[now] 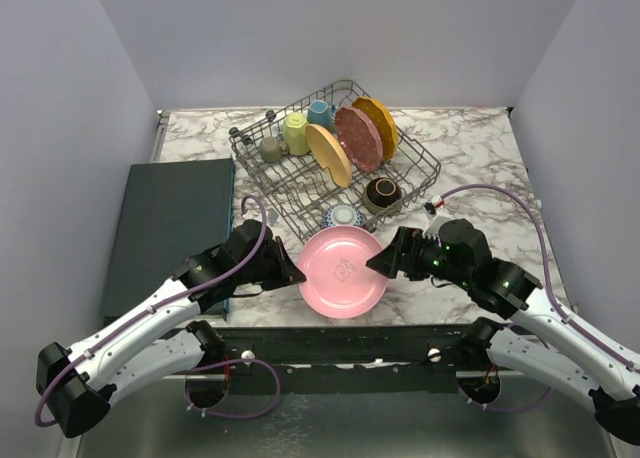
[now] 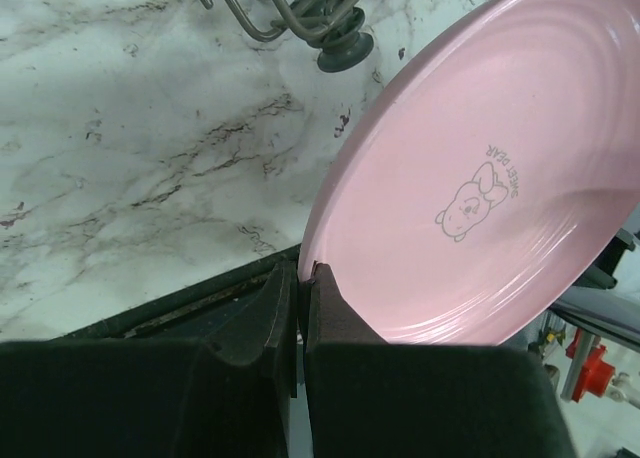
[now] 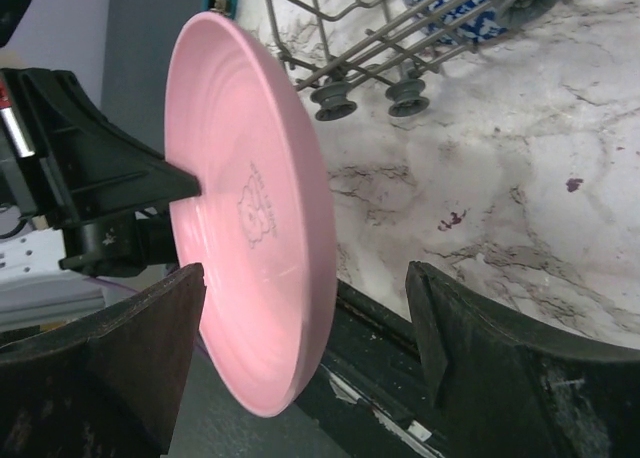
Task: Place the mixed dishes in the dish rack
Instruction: Pick up the plate from the corner of the board.
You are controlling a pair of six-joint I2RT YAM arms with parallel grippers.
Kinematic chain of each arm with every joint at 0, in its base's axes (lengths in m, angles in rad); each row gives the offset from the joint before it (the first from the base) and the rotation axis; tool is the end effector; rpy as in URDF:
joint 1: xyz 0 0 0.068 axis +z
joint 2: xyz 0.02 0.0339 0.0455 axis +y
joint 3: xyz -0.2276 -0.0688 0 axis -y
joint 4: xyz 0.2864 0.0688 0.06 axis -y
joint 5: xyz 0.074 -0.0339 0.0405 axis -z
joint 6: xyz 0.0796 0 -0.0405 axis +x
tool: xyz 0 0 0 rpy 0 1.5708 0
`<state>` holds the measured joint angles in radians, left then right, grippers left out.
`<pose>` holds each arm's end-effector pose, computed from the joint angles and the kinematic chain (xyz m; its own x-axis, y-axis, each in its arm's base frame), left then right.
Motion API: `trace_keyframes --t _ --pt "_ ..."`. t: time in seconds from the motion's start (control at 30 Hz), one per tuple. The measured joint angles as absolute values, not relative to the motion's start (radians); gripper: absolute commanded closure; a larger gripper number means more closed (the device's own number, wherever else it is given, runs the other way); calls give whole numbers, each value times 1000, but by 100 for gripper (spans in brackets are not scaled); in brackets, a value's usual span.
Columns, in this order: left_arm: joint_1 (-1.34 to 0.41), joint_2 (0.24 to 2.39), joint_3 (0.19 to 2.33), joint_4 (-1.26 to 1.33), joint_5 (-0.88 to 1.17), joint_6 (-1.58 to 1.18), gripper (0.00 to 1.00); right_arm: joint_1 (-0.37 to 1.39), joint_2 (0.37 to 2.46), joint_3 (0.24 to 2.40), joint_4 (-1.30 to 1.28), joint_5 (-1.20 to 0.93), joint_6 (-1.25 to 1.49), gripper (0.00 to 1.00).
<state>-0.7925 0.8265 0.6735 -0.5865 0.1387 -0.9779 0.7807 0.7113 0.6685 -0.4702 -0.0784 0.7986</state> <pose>0.1824 -0.2007 0.1936 -0.9087 -0.2482 -0.3355 0.0418 0.7459 -0.6648 0.1874 0.1944 0.2345 -0.7806 0.2320 -0.5804 -0.2736 0.7081 0.6510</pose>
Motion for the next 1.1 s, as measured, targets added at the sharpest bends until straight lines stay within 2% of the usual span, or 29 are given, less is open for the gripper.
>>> trace_keyframes --t 0.67,1.1 --pt "-793 812 694 -597 81 -949 100 781 739 596 -271 -245 839 14" --pt "-793 769 694 -616 77 -942 100 781 711 576 -199 -310 878 27"
